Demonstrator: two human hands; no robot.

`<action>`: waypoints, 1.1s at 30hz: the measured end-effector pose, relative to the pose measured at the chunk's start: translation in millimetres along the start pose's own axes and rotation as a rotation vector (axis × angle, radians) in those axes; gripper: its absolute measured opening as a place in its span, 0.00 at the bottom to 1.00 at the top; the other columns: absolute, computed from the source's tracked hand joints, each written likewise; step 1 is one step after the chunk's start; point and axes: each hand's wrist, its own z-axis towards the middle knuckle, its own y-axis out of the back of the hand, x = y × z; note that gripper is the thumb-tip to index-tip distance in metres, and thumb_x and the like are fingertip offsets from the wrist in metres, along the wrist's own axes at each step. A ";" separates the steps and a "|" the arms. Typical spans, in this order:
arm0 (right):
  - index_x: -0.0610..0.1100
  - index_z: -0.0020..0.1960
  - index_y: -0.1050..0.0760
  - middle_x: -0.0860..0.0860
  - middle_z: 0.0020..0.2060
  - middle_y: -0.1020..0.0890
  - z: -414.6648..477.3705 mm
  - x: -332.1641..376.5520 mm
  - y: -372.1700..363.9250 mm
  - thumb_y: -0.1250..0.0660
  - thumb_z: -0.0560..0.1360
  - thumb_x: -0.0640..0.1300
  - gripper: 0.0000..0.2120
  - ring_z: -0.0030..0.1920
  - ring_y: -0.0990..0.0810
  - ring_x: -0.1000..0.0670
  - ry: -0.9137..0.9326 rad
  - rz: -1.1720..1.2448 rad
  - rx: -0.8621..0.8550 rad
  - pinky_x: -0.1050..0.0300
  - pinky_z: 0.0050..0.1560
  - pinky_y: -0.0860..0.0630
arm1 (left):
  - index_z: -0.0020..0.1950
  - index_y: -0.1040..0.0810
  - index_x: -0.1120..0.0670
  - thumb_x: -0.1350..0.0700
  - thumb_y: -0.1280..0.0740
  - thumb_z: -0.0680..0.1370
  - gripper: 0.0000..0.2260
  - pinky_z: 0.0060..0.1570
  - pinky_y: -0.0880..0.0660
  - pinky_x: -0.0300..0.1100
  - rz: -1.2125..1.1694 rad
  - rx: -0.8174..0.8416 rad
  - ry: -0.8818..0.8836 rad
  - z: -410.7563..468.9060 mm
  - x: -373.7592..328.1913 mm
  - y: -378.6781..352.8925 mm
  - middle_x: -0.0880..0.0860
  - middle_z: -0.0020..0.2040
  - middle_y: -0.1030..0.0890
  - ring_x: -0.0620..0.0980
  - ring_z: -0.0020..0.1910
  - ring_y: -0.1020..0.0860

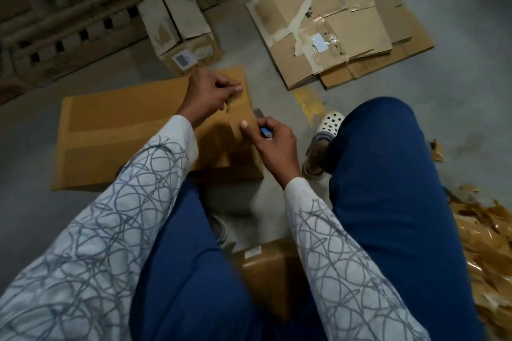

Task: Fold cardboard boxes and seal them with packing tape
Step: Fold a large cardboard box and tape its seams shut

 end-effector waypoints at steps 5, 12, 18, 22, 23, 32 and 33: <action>0.43 0.45 0.19 0.54 0.38 0.18 22.5 -3.1 -0.3 0.29 0.78 0.54 0.14 0.40 0.21 0.56 -0.078 0.190 -0.096 0.60 0.44 0.24 | 0.48 0.13 0.53 0.55 0.21 0.73 0.06 0.29 0.25 0.38 -0.009 0.058 0.026 57.0 -10.6 -20.4 0.51 0.37 0.15 0.42 0.27 0.22; 0.45 0.45 0.19 0.50 0.40 0.17 44.7 -16.1 -14.1 0.29 0.78 0.54 0.12 0.43 0.19 0.52 -0.103 0.175 -0.163 0.49 0.46 0.21 | 0.48 0.15 0.58 0.65 0.22 0.69 0.09 0.35 0.20 0.37 -0.097 0.408 0.275 94.9 6.7 -11.1 0.57 0.43 0.14 0.49 0.37 0.16; 0.46 0.44 0.20 0.52 0.38 0.18 61.1 -4.5 -19.2 0.31 0.79 0.57 0.14 0.39 0.22 0.56 -0.125 0.076 -0.137 0.58 0.41 0.24 | 0.37 0.18 0.53 0.62 0.19 0.69 0.09 0.30 0.22 0.38 -0.059 0.167 0.224 94.5 24.6 -17.3 0.50 0.34 0.16 0.44 0.29 0.18; 0.46 0.42 0.20 0.53 0.35 0.19 61.9 4.3 -25.6 0.31 0.78 0.60 0.17 0.36 0.22 0.58 -0.153 0.004 -0.155 0.61 0.39 0.25 | 0.37 0.17 0.52 0.60 0.19 0.69 0.09 0.30 0.21 0.41 -0.053 0.095 0.212 97.4 28.3 -16.9 0.49 0.31 0.16 0.47 0.29 0.18; 0.46 0.42 0.20 0.53 0.36 0.18 60.8 5.3 -28.2 0.32 0.78 0.61 0.18 0.37 0.21 0.57 -0.156 -0.025 -0.160 0.59 0.40 0.24 | 0.37 0.17 0.52 0.60 0.19 0.69 0.09 0.31 0.20 0.42 -0.042 0.091 0.202 98.9 28.5 -17.9 0.50 0.32 0.16 0.47 0.29 0.18; 0.49 0.38 0.24 0.54 0.33 0.19 33.2 10.3 -38.0 0.37 0.77 0.68 0.23 0.38 0.19 0.49 -0.171 -0.193 -0.162 0.44 0.46 0.20 | 0.46 0.13 0.50 0.55 0.20 0.70 0.07 0.44 0.22 0.35 0.093 0.005 0.093 123.9 42.3 -25.3 0.44 0.42 0.16 0.40 0.44 0.18; 0.49 0.38 0.24 0.53 0.33 0.19 32.1 11.9 -38.1 0.39 0.77 0.69 0.25 0.39 0.19 0.48 -0.179 -0.218 -0.159 0.43 0.46 0.20 | 0.48 0.13 0.51 0.54 0.20 0.71 0.08 0.47 0.21 0.35 0.114 -0.025 0.078 127.3 43.2 -25.4 0.44 0.43 0.16 0.40 0.45 0.18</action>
